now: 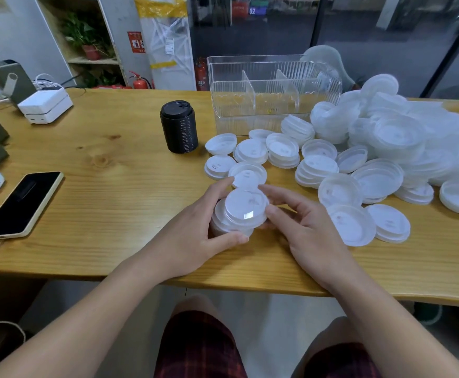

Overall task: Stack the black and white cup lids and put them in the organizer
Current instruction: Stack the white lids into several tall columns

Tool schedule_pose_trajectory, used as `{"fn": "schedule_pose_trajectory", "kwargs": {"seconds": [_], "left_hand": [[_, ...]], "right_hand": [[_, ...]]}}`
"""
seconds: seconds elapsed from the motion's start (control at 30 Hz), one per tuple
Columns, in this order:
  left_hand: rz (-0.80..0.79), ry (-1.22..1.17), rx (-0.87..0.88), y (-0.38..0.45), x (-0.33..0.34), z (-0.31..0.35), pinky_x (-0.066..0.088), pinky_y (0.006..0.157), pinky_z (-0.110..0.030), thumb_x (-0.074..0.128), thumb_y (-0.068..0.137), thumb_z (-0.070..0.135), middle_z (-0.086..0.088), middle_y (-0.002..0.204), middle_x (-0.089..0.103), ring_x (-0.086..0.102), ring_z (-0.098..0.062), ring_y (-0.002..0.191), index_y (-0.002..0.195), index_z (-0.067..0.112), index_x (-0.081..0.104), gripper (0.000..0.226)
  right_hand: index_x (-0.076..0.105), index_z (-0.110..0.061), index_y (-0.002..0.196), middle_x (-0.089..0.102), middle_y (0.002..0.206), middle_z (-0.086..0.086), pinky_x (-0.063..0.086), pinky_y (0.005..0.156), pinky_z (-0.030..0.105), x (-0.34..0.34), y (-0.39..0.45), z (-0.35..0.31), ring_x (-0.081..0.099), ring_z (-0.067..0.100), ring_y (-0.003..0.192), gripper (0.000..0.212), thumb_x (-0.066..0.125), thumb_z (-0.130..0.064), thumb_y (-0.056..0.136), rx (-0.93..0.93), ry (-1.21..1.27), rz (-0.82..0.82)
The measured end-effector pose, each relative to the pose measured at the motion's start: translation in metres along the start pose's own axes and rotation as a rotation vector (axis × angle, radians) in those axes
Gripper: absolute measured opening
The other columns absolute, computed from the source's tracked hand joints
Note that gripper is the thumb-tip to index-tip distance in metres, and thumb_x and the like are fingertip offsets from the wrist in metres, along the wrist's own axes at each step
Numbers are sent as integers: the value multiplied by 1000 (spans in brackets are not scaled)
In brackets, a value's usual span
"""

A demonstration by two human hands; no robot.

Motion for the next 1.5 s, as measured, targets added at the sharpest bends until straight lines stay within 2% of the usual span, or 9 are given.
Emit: {"fn": "schedule_pose_trajectory", "kwargs": {"seconds": [0.23,0.43,0.6,0.7,0.93,1.17,1.3,1.4,1.5], "left_hand": [[41,-19,-3,0,-1,-2,40,117,-23,92,84,53,34,153,54,51,9,142,170,53,13,117],[55,-16,-9,-3,-2,-2,38,122,-26,97,77,56,28,159,51,48,8,146,168,59,7,129],[62,30,-26,-5,-5,-5,41,121,-39,95,78,60,28,148,59,49,-6,145,168,60,1,130],[66,19,-39,-3,-5,-8,42,113,-24,96,78,54,34,141,62,54,2,138,168,59,3,130],[62,-9,-98,1,-7,-17,38,113,-19,100,71,57,41,138,60,51,11,139,168,62,2,138],[47,-22,-97,9,-8,-22,37,120,-27,102,66,55,34,146,60,49,7,145,167,64,7,139],[2,15,-29,14,-15,-21,34,107,-3,102,72,46,46,137,59,48,21,136,160,66,30,115],[-18,75,28,24,-22,-21,39,111,-12,98,78,49,42,144,58,51,14,138,155,55,48,92],[5,105,33,39,-32,-29,38,113,-13,98,76,54,38,144,57,49,13,137,151,49,54,87]], "right_hand": [[70,-33,135,64,129,-14,49,86,15,12,-5,-3,69,14,96,32,71,-26,104,-95,-425,-18],[68,-35,138,65,126,-19,50,83,18,14,-6,-9,68,10,95,38,74,-36,101,-62,-421,-13],[62,-35,145,66,120,-23,47,84,16,24,0,-14,64,3,98,67,85,-56,86,-59,-541,-6],[64,-36,145,65,132,-24,48,95,21,28,8,-16,60,-1,111,67,81,-62,86,-101,-639,-38],[69,-45,137,70,102,-13,47,83,24,15,18,-12,64,7,88,55,86,-56,86,-52,-519,-123],[63,-40,148,64,126,-32,44,98,19,14,24,-12,58,-3,118,61,79,-57,91,-115,-653,-191],[62,-39,147,67,130,-26,47,98,21,12,32,-17,60,4,121,54,73,-56,97,-189,-723,-266],[69,-29,141,66,114,-26,41,83,12,5,47,-22,62,-2,103,41,69,-45,103,-228,-708,-189],[73,-23,132,66,122,-21,44,91,16,-6,72,-23,59,-1,103,32,72,-16,101,-311,-860,-101]]}}
Point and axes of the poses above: each hand's wrist, its own y-axis towards the middle knuckle, its own x-axis out of the palm, z = x × y, the point moved 3 cm from there along y, towards the middle knuckle
